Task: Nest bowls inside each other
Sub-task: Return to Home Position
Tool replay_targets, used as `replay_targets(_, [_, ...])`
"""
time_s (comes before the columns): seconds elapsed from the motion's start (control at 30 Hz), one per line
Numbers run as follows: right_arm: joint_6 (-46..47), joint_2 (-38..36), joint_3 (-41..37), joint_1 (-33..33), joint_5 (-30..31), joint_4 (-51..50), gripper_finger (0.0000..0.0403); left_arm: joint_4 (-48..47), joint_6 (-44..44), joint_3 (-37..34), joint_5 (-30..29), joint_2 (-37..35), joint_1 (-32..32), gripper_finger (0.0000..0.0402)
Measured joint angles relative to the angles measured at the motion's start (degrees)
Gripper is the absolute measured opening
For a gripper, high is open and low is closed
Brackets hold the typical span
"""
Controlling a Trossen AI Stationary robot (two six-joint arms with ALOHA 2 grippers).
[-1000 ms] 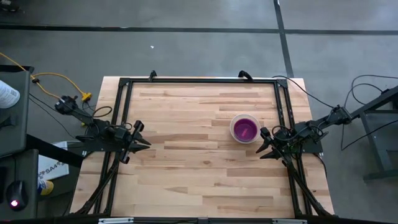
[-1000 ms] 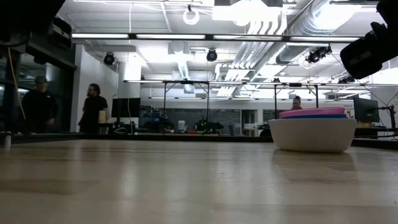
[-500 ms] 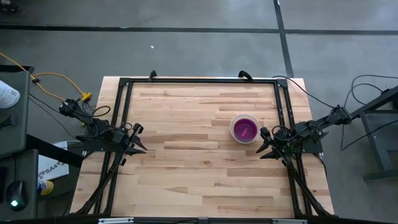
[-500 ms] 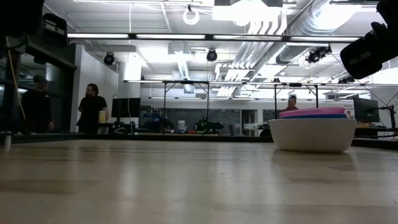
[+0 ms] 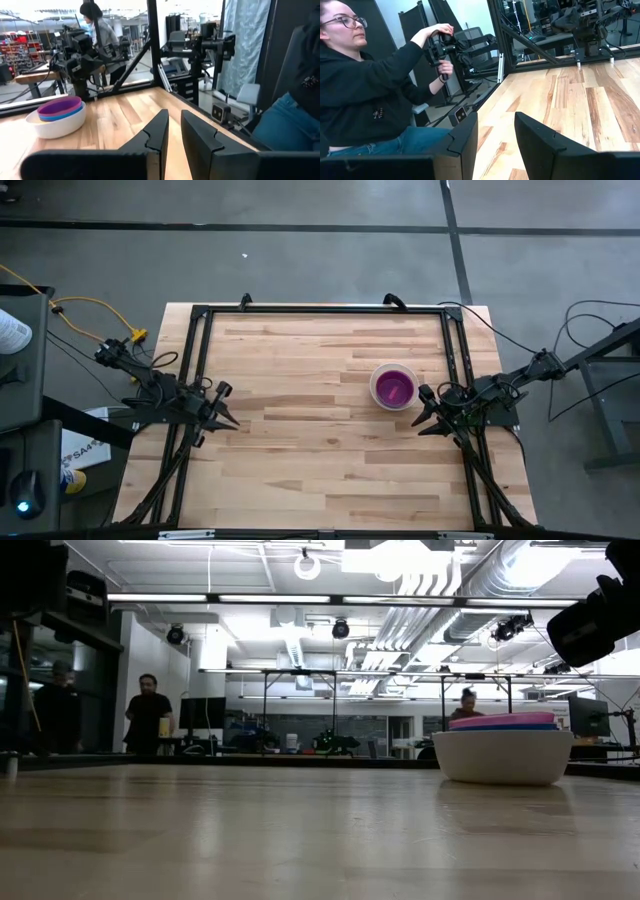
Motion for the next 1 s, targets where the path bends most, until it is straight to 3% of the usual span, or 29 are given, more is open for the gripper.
replay_targets(0.27, [0.0, 0.0, 0.0, 0.0, 0.0, 0.0, 0.0123, -5.0, 0.4, 0.3, -0.3, 0.0, 0.0, 0.0049])
replay_targets(0.57, [0.0, 0.0, 0.0, 0.0, 0.0, 0.0, 0.0123, -24.0, -0.1, 7.0, -0.8, 0.0, 0.0, 0.0049])
replay_targets(1.0, [0.0, 0.0, 0.0, 0.0, 0.1, 0.0, 0.0123, -4.2, -0.9, 0.0, -0.4, 0.0, 0.0, 0.0049])
